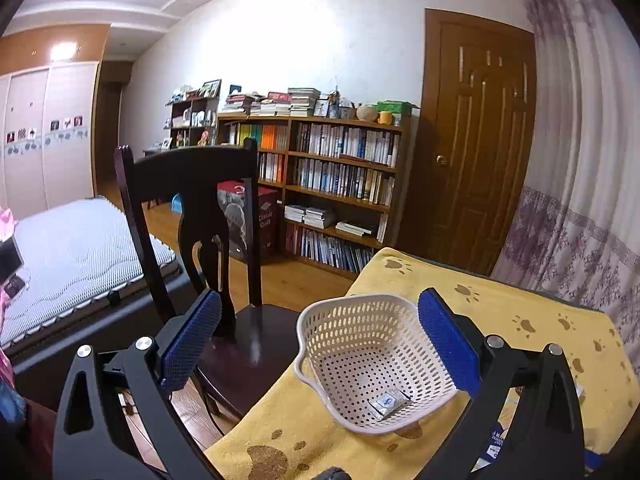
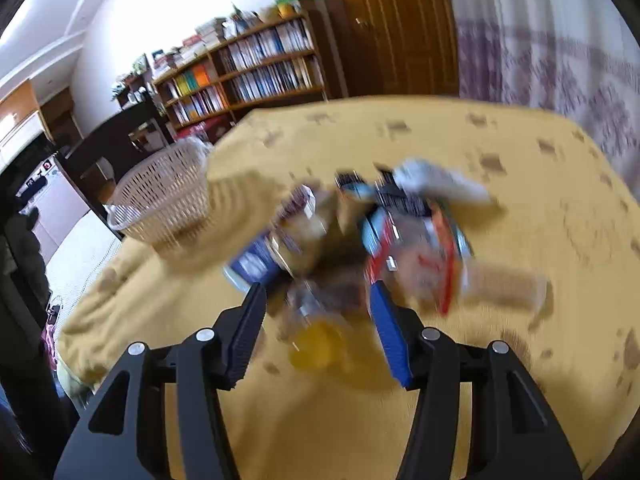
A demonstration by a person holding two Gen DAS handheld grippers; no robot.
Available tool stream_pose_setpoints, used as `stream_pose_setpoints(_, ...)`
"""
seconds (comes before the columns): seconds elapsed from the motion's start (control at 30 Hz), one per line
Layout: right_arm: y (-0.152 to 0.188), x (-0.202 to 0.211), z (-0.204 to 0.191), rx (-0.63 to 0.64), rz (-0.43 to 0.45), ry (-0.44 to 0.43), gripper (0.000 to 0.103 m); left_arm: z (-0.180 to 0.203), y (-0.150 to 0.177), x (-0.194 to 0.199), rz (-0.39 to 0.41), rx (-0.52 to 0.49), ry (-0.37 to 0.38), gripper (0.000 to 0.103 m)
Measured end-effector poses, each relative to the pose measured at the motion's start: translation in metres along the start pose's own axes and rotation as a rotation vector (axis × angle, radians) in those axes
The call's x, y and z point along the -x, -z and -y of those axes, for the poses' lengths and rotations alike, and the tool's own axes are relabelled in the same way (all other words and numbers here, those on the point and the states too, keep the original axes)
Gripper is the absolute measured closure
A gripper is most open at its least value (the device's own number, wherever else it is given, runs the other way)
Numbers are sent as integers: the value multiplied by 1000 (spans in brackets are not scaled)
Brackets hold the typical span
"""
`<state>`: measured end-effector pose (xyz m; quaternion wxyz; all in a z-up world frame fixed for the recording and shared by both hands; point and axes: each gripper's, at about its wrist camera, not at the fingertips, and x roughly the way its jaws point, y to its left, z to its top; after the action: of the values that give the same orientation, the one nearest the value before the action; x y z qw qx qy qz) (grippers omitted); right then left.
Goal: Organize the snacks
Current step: 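Carry the yellow jelly cup into the white basket and release it with the right tool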
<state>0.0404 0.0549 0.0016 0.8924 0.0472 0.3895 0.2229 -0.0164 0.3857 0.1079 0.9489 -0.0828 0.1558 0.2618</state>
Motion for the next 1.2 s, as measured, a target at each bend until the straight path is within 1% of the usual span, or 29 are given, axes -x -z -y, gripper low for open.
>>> stream_pose_setpoints(0.07,7,-10,3,-22,-30,-18,48,6,1,3,3,-22,6,3)
stream_pose_setpoints(0.13,14,-20,1,-17,-51,-21,48,8,0,5,7,-35,7,3)
stream_pose_setpoints(0.23,18,-39,-7,10,-84,17,45,5,-2,4,6,-33,11,3)
stream_pose_setpoints(0.3,22,-49,-11,34,-100,67,45,1,-3,3,-1,-17,8,3)
stream_pose_setpoints(0.4,26,-55,-18,85,-91,116,43,-3,-4,0,-9,5,3,3)
stream_pose_setpoints(0.47,27,-57,-22,108,-94,133,42,-5,-4,0,-13,11,4,3)
stream_pose_setpoints(0.57,30,-55,-27,142,-94,161,50,-3,-4,1,-11,3,6,3)
stream_pose_setpoints(0.6,31,-54,-30,153,-92,166,56,-3,-3,2,-11,1,8,3)
stream_pose_setpoints(0.67,32,-52,-31,161,-92,168,56,-1,-4,1,-11,-4,12,3)
stream_pose_setpoints(0.8,26,-47,-32,147,-94,137,56,-1,-5,1,-10,-5,11,3)
stream_pose_setpoints(0.97,12,-28,-43,128,-56,55,57,-6,-8,1,-9,16,4,3)
stream_pose_setpoints(1.03,3,-24,-50,130,-42,29,57,-10,-9,2,-7,26,0,3)
stream_pose_setpoints(1.2,-35,-21,-86,173,6,-34,56,-21,-14,6,7,55,-9,3)
